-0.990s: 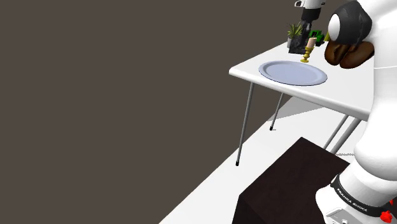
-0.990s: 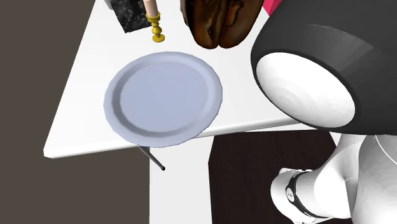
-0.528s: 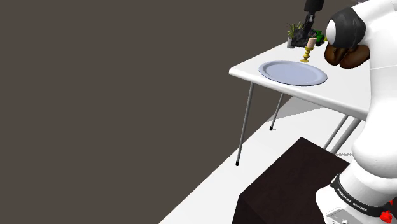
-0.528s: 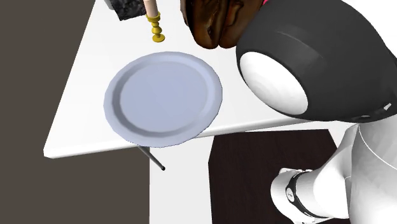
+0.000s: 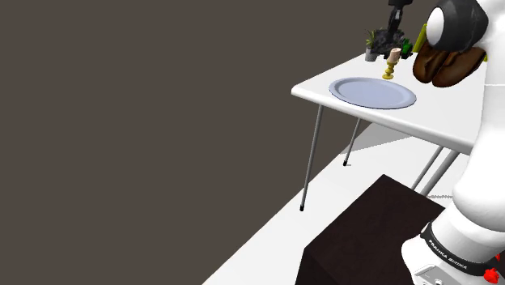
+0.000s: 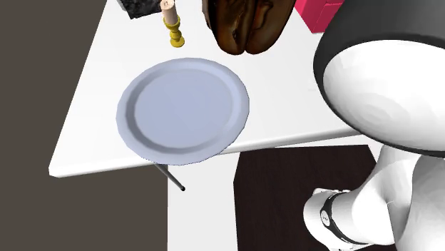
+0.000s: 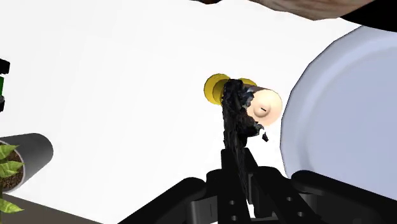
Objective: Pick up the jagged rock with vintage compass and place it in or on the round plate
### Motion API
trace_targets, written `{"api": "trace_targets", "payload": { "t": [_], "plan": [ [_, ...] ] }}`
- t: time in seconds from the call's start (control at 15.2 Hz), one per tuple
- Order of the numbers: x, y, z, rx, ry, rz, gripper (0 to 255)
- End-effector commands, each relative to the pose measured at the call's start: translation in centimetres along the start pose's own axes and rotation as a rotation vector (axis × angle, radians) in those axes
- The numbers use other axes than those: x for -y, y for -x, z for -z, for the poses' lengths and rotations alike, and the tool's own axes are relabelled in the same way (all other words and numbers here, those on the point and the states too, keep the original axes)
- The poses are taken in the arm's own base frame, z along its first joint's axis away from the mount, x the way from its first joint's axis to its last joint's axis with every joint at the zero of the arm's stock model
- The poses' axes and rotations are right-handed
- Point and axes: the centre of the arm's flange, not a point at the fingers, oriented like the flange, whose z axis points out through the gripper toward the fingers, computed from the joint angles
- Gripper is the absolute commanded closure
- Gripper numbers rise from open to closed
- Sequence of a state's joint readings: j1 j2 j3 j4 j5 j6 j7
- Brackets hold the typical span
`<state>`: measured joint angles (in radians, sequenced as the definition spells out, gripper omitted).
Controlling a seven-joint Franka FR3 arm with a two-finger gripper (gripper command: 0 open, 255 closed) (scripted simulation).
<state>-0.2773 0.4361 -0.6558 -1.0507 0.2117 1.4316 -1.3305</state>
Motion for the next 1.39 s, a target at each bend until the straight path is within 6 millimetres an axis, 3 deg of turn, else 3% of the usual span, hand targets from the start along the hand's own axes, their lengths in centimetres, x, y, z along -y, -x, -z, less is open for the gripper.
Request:
{"api": "trace_targets", "payload": {
  "t": [0.0,0.92,1.32],
  "plan": [
    [2.7,-0.4,-0.2,0.0,-0.002,0.004,255],
    [21.5,-3.3,1.7,0.0,-0.002,0.004,255],
    [21.6,-3.5,-1.5,0.0,-0.002,0.004,255]
  ]
}}
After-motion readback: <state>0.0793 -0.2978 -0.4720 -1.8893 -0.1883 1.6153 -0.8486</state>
